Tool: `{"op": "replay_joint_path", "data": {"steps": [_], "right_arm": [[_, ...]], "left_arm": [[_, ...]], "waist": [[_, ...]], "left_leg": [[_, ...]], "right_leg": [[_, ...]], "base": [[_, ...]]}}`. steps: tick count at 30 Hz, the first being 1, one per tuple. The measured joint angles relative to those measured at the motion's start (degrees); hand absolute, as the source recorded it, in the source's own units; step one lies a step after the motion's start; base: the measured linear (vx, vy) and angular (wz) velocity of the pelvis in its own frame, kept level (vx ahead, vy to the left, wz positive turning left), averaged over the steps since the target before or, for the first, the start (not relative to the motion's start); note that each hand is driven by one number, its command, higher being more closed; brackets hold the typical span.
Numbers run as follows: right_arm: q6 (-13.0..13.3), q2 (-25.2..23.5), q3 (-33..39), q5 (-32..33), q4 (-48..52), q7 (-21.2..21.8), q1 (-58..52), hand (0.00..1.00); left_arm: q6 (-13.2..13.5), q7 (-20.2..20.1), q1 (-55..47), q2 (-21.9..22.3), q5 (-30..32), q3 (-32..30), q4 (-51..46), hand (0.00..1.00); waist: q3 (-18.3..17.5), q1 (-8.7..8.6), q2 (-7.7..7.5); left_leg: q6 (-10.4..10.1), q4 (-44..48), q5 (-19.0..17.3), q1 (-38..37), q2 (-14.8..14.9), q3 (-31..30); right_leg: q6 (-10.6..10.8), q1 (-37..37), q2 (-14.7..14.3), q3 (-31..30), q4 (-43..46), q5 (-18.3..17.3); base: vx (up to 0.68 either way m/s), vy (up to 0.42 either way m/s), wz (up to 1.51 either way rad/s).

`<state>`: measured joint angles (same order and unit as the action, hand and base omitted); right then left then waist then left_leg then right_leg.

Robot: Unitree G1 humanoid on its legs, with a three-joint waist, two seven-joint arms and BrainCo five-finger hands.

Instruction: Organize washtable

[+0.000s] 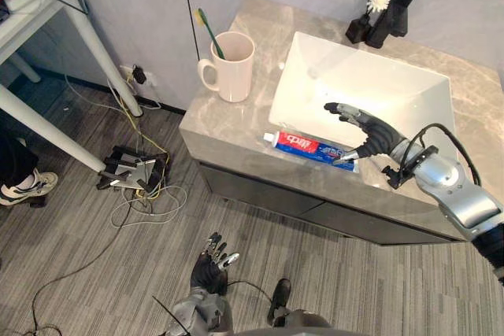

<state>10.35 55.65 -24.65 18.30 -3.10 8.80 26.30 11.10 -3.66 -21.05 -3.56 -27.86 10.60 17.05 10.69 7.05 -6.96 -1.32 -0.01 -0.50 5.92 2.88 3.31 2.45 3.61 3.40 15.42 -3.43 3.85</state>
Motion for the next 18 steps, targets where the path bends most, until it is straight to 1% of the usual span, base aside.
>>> {"op": "replay_joint_path", "data": {"steps": [5, 11, 18], "right_arm": [[0.0, 0.0, 0.0, -0.8, -0.9, -0.1, 0.0, 0.0], [-0.2, 0.0, 0.1, -0.9, -2.7, -0.2, -0.3, 0.0], [-0.2, 0.0, 1.9, -2.1, -3.7, -0.4, -1.2, 0.0]], "left_arm": [[0.0, 0.0, -0.1, 0.0, 0.0, 0.0, -0.3, 0.0], [0.1, 0.0, -0.2, -0.1, 0.0, 0.0, -0.9, 0.0], [0.1, 0.1, -0.1, -0.1, 0.0, 0.0, -1.0, 0.0]], "waist": [[0.3, -0.01, 0.05], [1.8, -0.05, 0.08], [1.9, -0.04, 0.15]], "left_leg": [[0.0, 0.1, 0.0, 0.4, 0.0, 0.0], [0.1, 0.1, 0.0, 0.6, -0.1, 0.1], [0.1, 0.2, 0.0, 1.4, -0.2, 0.1]], "right_leg": [[0.0, 0.5, 0.2, -0.1, 0.3, 0.0], [0.0, 0.8, 0.4, -0.1, 0.4, 0.0], [0.0, 1.6, 0.5, -0.1, 0.4, 0.0]], "base": [[0.0, 0.0, 0.0], [0.0, 0.0, 0.0], [0.0, 0.0, 0.0]]}}
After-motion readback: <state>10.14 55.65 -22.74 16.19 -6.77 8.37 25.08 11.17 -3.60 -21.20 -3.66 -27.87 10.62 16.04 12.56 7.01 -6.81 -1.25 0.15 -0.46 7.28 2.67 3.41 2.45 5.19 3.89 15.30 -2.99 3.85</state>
